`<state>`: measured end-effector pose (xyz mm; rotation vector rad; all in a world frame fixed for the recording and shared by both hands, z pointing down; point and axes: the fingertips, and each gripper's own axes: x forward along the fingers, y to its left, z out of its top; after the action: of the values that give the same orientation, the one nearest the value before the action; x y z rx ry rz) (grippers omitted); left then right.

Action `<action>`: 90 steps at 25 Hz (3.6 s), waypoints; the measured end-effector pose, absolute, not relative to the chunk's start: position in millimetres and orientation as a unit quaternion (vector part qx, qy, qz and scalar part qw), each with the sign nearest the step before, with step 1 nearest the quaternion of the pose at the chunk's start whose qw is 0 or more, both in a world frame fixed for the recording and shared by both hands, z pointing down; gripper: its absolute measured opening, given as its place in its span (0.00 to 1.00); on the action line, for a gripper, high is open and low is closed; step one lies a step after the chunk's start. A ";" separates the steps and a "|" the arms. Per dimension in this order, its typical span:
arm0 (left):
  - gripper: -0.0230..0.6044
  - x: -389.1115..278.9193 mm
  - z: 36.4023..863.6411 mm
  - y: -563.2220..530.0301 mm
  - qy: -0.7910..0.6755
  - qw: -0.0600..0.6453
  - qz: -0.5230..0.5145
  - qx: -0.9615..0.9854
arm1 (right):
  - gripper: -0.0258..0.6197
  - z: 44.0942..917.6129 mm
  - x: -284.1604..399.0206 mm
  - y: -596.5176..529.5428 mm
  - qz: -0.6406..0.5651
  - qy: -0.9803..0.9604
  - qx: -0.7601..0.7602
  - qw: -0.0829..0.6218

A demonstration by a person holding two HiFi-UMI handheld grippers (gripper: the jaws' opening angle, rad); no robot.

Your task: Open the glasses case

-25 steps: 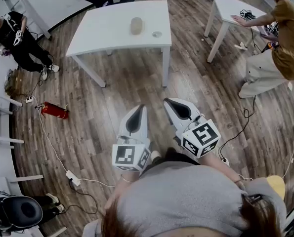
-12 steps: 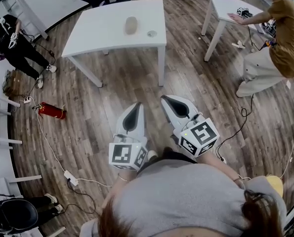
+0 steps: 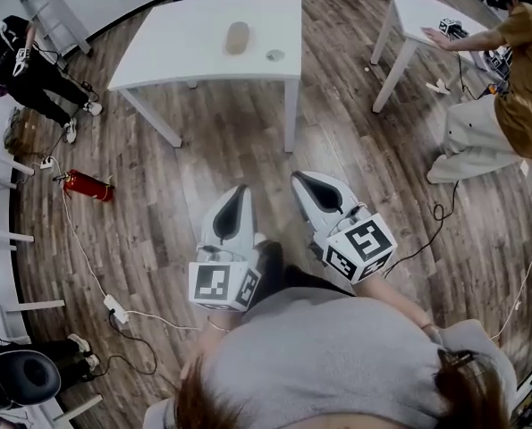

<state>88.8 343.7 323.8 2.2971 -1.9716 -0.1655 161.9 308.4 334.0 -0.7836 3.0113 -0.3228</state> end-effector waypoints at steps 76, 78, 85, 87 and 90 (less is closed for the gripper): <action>0.55 -169.7 483.3 -253.5 -0.518 0.369 0.104 0.764 | 0.05 343.1 -92.5 -278.0 -0.119 0.942 -0.314 -0.008; 0.56 -165.0 504.7 -253.0 -0.502 0.409 0.111 0.754 | 0.05 343.6 -89.4 -278.7 -0.123 0.940 -0.320 -0.006; 0.64 -145.0 522.6 -257.8 -0.486 0.433 0.096 0.753 | 0.05 346.0 -70.2 -285.7 -0.133 0.928 -0.348 0.005; 0.67 -133.1 523.6 -261.4 -0.476 0.434 0.109 0.757 | 0.05 346.3 -64.8 -286.9 -0.137 0.925 -0.353 0.011; 0.69 -111.4 527.2 -264.7 -0.457 0.452 0.127 0.756 | 0.05 345.9 -57.6 -287.8 -0.139 0.923 -0.360 0.014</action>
<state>-111.4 -264.7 527.2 1.8675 -1.1284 0.3150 -57.6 -287.8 345.9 -1.1197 2.8718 -0.4331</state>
